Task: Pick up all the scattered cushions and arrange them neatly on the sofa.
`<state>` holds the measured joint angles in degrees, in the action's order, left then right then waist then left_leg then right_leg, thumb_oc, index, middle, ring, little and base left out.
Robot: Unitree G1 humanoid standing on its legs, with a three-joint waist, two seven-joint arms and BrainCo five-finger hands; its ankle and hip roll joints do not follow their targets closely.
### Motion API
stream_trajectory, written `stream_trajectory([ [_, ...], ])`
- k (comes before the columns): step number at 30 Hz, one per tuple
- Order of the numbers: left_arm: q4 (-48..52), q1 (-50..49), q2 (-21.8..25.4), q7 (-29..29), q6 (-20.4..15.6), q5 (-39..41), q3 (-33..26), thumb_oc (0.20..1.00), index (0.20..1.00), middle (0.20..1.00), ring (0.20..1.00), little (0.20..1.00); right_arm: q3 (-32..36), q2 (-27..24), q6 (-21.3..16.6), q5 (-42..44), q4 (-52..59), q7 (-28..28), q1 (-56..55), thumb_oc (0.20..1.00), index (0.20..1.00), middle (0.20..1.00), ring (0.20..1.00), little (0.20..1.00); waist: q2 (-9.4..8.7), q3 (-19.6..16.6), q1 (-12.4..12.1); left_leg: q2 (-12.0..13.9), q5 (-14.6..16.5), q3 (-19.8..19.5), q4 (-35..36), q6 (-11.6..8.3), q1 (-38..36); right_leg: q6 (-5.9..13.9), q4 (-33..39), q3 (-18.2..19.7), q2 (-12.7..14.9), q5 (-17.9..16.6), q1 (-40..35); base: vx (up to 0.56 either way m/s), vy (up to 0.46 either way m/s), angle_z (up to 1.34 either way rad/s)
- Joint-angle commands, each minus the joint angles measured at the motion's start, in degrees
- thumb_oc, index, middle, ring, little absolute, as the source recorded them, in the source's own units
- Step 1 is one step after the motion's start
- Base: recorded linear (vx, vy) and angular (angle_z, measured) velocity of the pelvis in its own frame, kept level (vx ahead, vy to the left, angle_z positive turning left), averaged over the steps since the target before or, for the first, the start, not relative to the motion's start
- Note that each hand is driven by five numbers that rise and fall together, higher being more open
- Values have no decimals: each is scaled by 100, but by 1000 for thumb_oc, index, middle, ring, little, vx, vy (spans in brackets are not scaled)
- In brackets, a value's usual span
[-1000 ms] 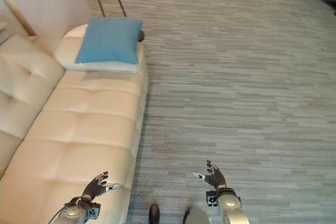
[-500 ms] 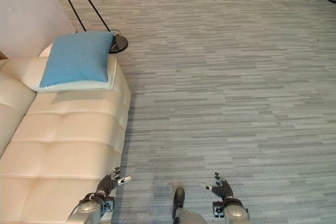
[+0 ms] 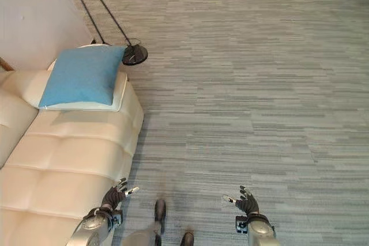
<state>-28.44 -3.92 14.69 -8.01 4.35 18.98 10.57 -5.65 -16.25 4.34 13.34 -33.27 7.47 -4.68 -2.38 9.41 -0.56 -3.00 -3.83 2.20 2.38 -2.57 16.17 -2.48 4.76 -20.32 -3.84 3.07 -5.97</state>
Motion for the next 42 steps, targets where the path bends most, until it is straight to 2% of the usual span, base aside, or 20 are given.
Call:
stream_trajectory([
  [1, 174, -21, 174, -110, -175, -166, -206, 1000, 1000, 1000, 1000, 1000, 264, -208, -73, -187, 378, 96, -49, 1000, 1000, 1000, 1000, 1000, 269, -174, -61, 191, -215, 67, 262, -77, -580, 608, -25, 553, 552, 556, -655, 173, 57, -27],
  [4, 61, 9, 225, -160, -190, -200, -238, 1000, 1000, 1000, 1000, 1000, 386, -133, -104, -137, 261, 123, -98, 1000, 1000, 1000, 1000, 1000, 135, -336, -44, 64, -191, 112, 262, 137, -790, 758, -446, 598, 838, 632, -678, 534, 241, -16],
  [6, 59, -18, 330, -143, -177, -199, -308, 1000, 1000, 1000, 1000, 1000, 586, -23, -131, 129, 130, 110, -138, 1000, 1000, 1000, 1000, 1000, 13, -367, -29, -78, 149, 183, 68, 355, -939, 956, -1373, 758, 1088, 153, -365, 512, 271, -9],
  [7, 59, -19, 332, -142, -177, -199, -308, 1000, 1000, 1000, 1000, 1000, 586, -21, -132, 130, 128, 109, -138, 1000, 1000, 1000, 1000, 1000, 9, -376, -41, -79, 155, 196, 61, 359, -927, 960, -1402, 774, 1096, 166, -338, 346, 211, 2],
  [11, 89, -31, 427, -176, -143, -136, -406, 1000, 1000, 1000, 1000, 1000, 649, 6, -118, 146, -3, 131, -107, 1000, 1000, 1000, 1000, 1000, -7, -214, 9, -248, 514, 219, 39, 688, -1278, 1162, -3330, 803, 1489, -856, 452, 312, 227, 24],
  [12, 143, -66, 451, -147, -113, -152, -421, 1000, 1000, 1000, 1000, 1000, 682, 41, -90, 128, -7, 146, -125, 1000, 1000, 1000, 1000, 1000, 83, -94, 52, -218, 611, 205, 173, 759, -1546, 1105, -3843, 778, 1594, -862, 760, 258, 176, 32],
  [14, 155, -58, 460, -133, -111, -177, -409, 1000, 1000, 1000, 1000, 1000, 691, 48, -92, 128, 9, 142, -141, 1000, 1000, 1000, 1000, 1000, 139, -35, 79, -179, 618, 178, 255, 757, -1670, 1035, -3899, 850, 1499, -636, 1022, 208, 98, 23],
  [18, 175, -23, 462, -57, -108, -231, -391, 1000, 1000, 1000, 1000, 1000, 666, 58, -61, 102, 6, 119, -204, 1000, 1000, 1000, 1000, 1000, 309, 163, 62, 17, 734, 222, 262, 621, -1981, 888, -2581, 494, 1293, 20, 1353, 252, 7, 16],
  [19, 167, -13, 455, -34, -108, -280, -383, 1000, 1000, 1000, 1000, 1000, 665, 75, -60, 106, -18, 128, -205, 1000, 1000, 1000, 1000, 1000, 298, 190, 62, 28, 779, 233, 262, 565, -2064, 937, -1609, 570, 1069, -76, 1435, 169, -62, -18],
  [20, 166, -12, 455, -33, -108, -281, -383, 1000, 1000, 1000, 1000, 1000, 666, 75, -60, 106, -19, 128, -205, 1000, 1000, 1000, 1000, 1000, 308, 188, 53, 43, 779, 240, 262, 561, -2062, 932, -1539, 569, 1045, -118, 1407, 362, -160, -20],
  [21, 163, -4, 461, 30, -100, -408, -422, 1000, 1000, 1000, 1000, 1000, 687, 85, -57, 74, 6, 123, -253, 1000, 1000, 1000, 1000, 1000, 212, 186, 81, 4, 854, 221, 262, 463, -2181, 1108, -278, 792, 840, -543, 1411, 383, -172, -3],
  [22, 142, 21, 445, 54, -109, -485, -444, 1000, 1000, 1000, 1000, 1000, 719, 110, -67, 52, -29, 129, -256, 1000, 1000, 1000, 1000, 1000, 201, 191, 75, 15, 913, 235, 262, 418, -2270, 1182, 24, 805, 780, -658, 1599, 380, -170, 13],
  [24, 157, 8, 446, 74, -117, -539, -453, 1000, 1000, 1000, 1000, 1000, 743, 91, -61, 0, 27, 138, -289, 1000, 1000, 1000, 1000, 1000, 185, 149, 122, 9, 1003, 147, 262, 377, -2383, 1219, 24, 909, 758, -723, 1636, 346, -143, 20],
  [28, 87, -82, 339, 89, -124, -555, -468, 1000, 1000, 1000, 1000, 1000, 772, 60, -94, 72, -91, 83, -397, 1000, 1000, 1000, 1000, 1000, 223, -62, 181, 190, 1240, 15, -262, 244, -2691, 995, 24, 893, 643, -740, 1186, 502, -229, 40],
  [31, 68, -93, 305, 85, -121, -456, -470, 1000, 1000, 1000, 1000, 1000, 778, 6, -115, 124, -113, 91, -375, 1000, 1000, 1000, 1000, 1000, 252, -86, 176, 306, 1009, 33, -1037, 63, -2485, 856, 23, 794, 597, -583, 941, 341, -249, 30],
  [32, 46, -92, 261, 90, -112, -355, -460, 1000, 1000, 1000, 1000, 1000, 775, -65, -172, 239, -61, 72, -348, 1000, 1000, 1000, 1000, 1000, 271, -15, 154, 382, 531, -33, -2200, -76, -2063, 654, 24, 802, 505, -382, 641, 279, -249, 45],
  [35, -16, -70, 271, 74, -131, -289, -398, 1000, 1000, 1000, 1000, 1000, 751, -184, -181, 307, -85, 37, -298, 1000, 1000, 1000, 1000, 1000, 199, 122, 83, 317, 270, -139, -3426, -76, -1466, 466, 24, 801, 470, -155, 364, 243, -217, 13],
  [39, 16, -79, 280, 55, -97, -240, -404, 1000, 1000, 1000, 1000, 1000, 792, -251, -109, 338, -150, 79, -273, 1000, 1000, 1000, 1000, 1000, 122, 190, 49, 349, 532, -12, -3240, 46, -1044, 425, 24, 775, 531, -15, 194, 176, -103, -10],
  [41, -36, -78, 306, 55, -65, -338, -346, 1000, 1000, 1000, 1000, 1000, 818, -326, -98, 324, -146, 116, -287, 1000, 1000, 1000, 1000, 1000, 37, 147, 51, 336, 790, 117, -1550, 134, -949, 492, 24, 670, 607, 139, 59, 335, -58, 3],
  [42, -36, -79, 305, 55, -65, -339, -346, 1000, 1000, 1000, 1000, 1000, 817, -327, -98, 324, -147, 116, -287, 1000, 1000, 1000, 1000, 1000, 28, 148, 54, 322, 758, 118, -1489, 135, -984, 494, 24, 668, 619, 142, 53, 234, 6, 8],
])
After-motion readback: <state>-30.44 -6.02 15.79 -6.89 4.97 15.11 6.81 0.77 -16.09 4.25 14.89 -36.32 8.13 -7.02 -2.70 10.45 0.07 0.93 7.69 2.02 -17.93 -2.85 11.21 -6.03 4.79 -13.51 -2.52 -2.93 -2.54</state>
